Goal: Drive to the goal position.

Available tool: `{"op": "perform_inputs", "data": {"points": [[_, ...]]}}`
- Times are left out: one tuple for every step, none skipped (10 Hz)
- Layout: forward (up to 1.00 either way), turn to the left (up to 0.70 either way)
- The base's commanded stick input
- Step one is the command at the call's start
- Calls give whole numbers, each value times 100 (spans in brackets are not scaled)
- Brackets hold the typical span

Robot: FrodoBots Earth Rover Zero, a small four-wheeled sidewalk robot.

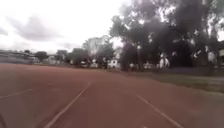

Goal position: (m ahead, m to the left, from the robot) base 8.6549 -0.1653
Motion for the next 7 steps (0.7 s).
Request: {"op": "perform_inputs", "data": {"points": [[67,0],[67,0],[67,0],[67,0],[67,0],[67,0],[67,0]]}}
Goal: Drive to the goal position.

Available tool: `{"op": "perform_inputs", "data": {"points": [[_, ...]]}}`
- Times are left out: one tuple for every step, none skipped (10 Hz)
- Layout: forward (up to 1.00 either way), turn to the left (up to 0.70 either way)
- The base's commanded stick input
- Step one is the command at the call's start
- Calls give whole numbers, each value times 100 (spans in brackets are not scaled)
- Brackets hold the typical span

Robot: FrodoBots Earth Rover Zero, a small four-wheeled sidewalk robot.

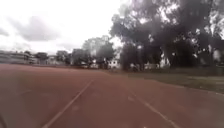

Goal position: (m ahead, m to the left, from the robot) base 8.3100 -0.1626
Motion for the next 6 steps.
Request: {"op": "perform_inputs", "data": {"points": [[67,0],[67,0],[67,0],[67,0],[67,0],[67,0]]}}
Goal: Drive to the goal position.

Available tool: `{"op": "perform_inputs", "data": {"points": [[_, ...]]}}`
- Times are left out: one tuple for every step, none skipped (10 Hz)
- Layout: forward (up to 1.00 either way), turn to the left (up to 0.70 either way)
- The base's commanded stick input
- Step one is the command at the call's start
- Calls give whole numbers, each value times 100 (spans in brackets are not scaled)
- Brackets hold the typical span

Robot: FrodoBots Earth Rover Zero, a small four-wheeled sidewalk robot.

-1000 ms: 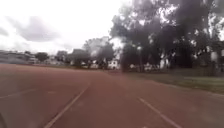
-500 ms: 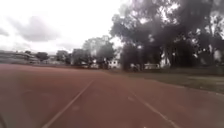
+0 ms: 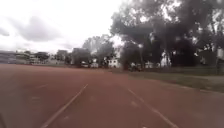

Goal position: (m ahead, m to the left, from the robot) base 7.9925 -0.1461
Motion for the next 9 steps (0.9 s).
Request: {"op": "perform_inputs", "data": {"points": [[67,0],[67,0],[67,0],[67,0],[67,0],[67,0],[67,0],[67,0],[67,0]]}}
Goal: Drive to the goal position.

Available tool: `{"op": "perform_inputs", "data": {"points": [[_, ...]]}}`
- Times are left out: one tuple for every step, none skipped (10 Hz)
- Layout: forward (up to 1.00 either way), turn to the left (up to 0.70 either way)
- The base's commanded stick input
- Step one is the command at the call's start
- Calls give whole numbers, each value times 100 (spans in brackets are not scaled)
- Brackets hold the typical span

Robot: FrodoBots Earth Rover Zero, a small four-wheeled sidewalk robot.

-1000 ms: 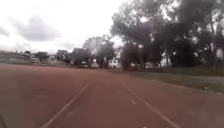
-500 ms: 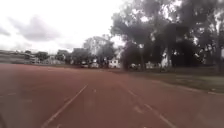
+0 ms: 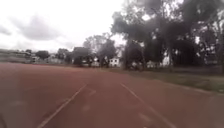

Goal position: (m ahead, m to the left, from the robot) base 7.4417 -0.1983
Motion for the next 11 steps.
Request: {"op": "perform_inputs", "data": {"points": [[67,0],[67,0],[67,0],[67,0],[67,0],[67,0],[67,0],[67,0],[67,0],[67,0],[67,0]]}}
